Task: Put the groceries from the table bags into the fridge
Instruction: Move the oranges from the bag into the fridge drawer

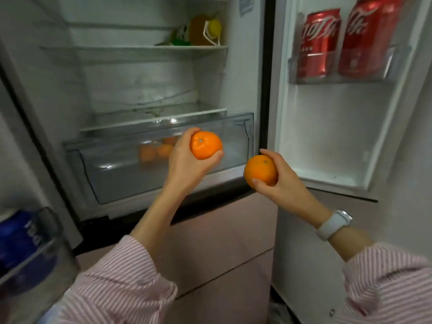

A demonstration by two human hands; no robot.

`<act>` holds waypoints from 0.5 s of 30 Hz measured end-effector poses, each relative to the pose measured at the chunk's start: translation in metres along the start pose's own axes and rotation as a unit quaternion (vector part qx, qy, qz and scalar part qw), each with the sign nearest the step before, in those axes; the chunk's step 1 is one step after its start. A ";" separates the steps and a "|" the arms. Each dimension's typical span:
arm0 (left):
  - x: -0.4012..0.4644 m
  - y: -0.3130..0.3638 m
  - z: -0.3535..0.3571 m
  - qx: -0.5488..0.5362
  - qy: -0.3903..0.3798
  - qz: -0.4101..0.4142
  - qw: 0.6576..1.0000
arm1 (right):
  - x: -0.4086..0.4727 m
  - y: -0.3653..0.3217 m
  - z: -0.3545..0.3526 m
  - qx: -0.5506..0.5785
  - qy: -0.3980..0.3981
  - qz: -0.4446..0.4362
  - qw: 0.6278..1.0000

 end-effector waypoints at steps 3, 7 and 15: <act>0.055 0.016 -0.012 0.010 0.034 -0.017 0.999 | 0.066 -0.003 -0.009 0.002 -0.016 -0.054 0.998; 0.114 0.021 -0.032 0.043 0.042 -0.027 0.998 | 0.146 -0.007 -0.012 0.004 0.000 -0.111 0.994; 0.204 -0.017 -0.007 0.108 -0.089 -0.084 0.987 | 0.261 0.011 0.022 -0.129 -0.062 -0.133 0.981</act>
Point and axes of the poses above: each hand's wrist, its own x-axis towards the middle knuckle, its own z-axis out of the palm, y = z × x, the point moved 10 cm from there along x, towards the middle knuckle, and after that the axes turned 12 degrees about -z, right-handed, at the moved point
